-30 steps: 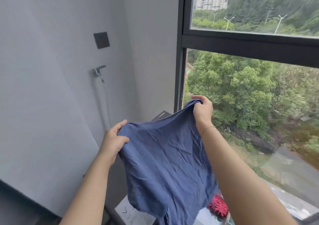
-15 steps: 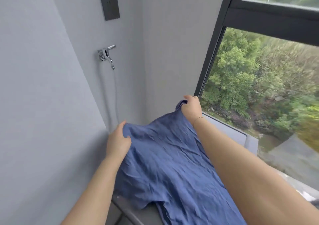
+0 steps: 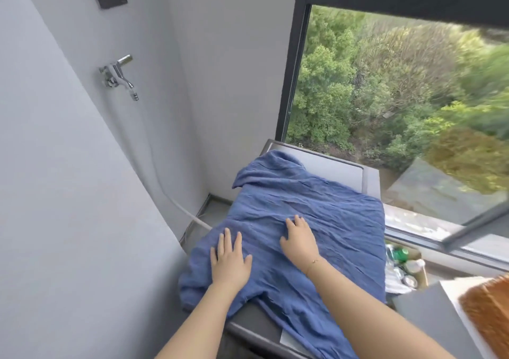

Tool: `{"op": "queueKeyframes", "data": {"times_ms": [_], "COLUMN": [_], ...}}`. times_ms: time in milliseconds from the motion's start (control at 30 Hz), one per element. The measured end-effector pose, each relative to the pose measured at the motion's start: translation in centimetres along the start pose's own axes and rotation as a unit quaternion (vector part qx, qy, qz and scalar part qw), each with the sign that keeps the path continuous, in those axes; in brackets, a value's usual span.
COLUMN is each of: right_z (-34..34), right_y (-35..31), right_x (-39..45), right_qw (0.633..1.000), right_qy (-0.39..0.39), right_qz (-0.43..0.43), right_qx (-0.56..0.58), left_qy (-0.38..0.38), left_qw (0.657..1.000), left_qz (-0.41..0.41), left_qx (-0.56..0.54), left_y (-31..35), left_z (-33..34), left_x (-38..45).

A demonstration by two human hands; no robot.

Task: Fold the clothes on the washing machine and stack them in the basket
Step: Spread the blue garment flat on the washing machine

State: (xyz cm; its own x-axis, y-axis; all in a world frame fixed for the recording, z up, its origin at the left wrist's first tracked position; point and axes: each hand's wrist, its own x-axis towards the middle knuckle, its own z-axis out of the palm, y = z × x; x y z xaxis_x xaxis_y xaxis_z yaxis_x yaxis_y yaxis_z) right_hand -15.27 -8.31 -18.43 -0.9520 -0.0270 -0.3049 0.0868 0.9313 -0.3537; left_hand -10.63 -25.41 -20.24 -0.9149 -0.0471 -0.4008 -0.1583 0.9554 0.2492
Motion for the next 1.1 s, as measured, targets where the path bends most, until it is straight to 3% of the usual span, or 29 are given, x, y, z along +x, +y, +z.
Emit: {"op": "queueKeyframes", "data": {"times_ms": [67,167,300,367,433,500,567,667,800,867,967,1100], "right_z": [1.5,4.2,5.0,4.3,4.0,3.8,4.3,5.8,7.2,7.6,7.9,8.5], "right_y": [1.3,3.4,4.5,4.2,4.1,3.7,2.5,0.8,-0.8,-1.0,-1.1,-1.9], "right_x": [-2.3,-7.0,-8.6,-9.3,-11.2,-13.9,-15.7,-17.4,-19.9,-20.9,-21.6,-21.7], "right_qw": [1.0,0.998,0.999,0.998,0.985,0.959,0.941,0.899,0.778,0.735,0.699,0.661], "right_qy": [-0.012,-0.044,-0.036,0.013,0.113,0.158,0.1,0.017,-0.095,-0.082,-0.024,-0.002], "right_qz": [0.0,0.008,-0.003,-0.024,-0.027,-0.007,0.034,0.093,0.206,0.239,0.264,0.282], "right_qx": [-0.002,-0.035,0.008,0.056,0.131,0.234,0.321,0.427,0.586,0.63,0.664,0.695], "left_qy": [0.026,-0.017,-0.005,-0.012,0.022,0.115,0.151,0.118,0.071,0.039,-0.025,-0.067], "left_qw": [0.999,1.0,0.999,1.0,0.998,0.983,0.962,0.913,0.802,0.776,0.792,0.849], "left_qz": [0.01,-0.022,-0.034,-0.028,-0.054,-0.105,-0.139,-0.184,-0.252,-0.272,-0.223,-0.197], "left_qx": [0.047,0.009,0.035,0.009,-0.037,-0.096,-0.178,-0.344,-0.537,-0.568,-0.568,-0.486], "left_y": [-0.9,-1.7,-1.4,-1.5,-1.8,-2.8,-4.5,-6.6,-8.7,-9.8,-10.8,-11.8], "left_z": [1.4,2.5,2.3,1.8,1.2,0.8,0.7,0.9,1.2,1.5,1.4,0.2], "left_x": [-0.8,-1.9,-2.7,-3.0,-4.4,-6.3,-7.7,-9.1,-10.0,-9.5,-8.7,-8.9]}}
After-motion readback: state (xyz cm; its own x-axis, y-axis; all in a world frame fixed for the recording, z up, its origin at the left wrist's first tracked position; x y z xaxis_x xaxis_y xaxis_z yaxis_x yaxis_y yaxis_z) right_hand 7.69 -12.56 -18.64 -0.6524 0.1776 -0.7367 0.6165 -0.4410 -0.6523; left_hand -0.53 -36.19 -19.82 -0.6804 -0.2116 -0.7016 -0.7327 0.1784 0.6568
